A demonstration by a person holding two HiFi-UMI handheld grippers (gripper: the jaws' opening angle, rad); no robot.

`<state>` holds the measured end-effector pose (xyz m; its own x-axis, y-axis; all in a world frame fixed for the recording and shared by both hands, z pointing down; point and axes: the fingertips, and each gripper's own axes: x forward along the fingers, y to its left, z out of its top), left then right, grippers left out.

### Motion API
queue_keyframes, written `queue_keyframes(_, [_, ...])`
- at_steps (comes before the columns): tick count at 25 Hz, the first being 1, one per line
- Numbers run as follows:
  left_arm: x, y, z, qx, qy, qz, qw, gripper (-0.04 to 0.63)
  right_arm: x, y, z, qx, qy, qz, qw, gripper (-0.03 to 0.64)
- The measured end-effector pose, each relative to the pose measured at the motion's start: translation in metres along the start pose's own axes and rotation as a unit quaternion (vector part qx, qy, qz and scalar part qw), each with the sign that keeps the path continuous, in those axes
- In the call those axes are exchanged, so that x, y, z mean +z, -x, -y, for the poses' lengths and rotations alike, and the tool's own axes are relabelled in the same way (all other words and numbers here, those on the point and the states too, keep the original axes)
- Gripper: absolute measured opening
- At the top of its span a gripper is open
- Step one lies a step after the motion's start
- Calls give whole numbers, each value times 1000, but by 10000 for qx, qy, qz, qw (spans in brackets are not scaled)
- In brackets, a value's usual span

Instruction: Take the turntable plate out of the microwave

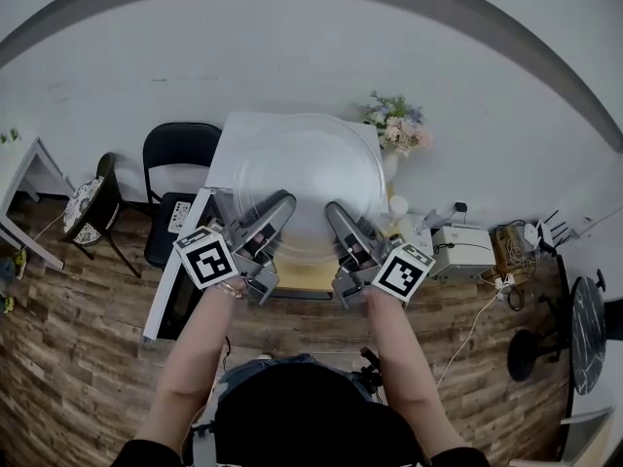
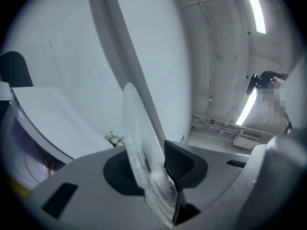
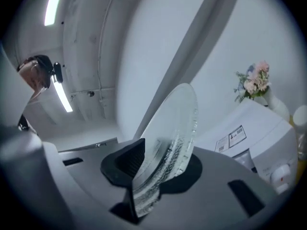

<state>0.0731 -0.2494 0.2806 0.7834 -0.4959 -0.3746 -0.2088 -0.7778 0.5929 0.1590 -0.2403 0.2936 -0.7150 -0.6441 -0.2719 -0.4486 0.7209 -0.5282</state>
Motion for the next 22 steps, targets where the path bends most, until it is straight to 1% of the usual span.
queue_keyframes(3, [7,-4,-1,-58,-188,20,9998,128,5,-6,-2,-36,491,16,9988,120])
queue_keyframes(9, [19,-8,-3,2,-939,-22,9956,135,10,-14,-5,37,1031,134,9946,134])
queue_keyframes(14, [24,-8,-6,130,-1633,59,9865,140,13,-19,-10,131,1613,221,9866,149])
queue_keyframes(18, [28,-6,2,44,-1991,263,9796,147,17,-19,-18,280,2014,312,9786,155])
queue_keyframes(22, [32,-8,5,-16,-2279,369,9730,152,22,-21,-20,316,2306,374,9718,169])
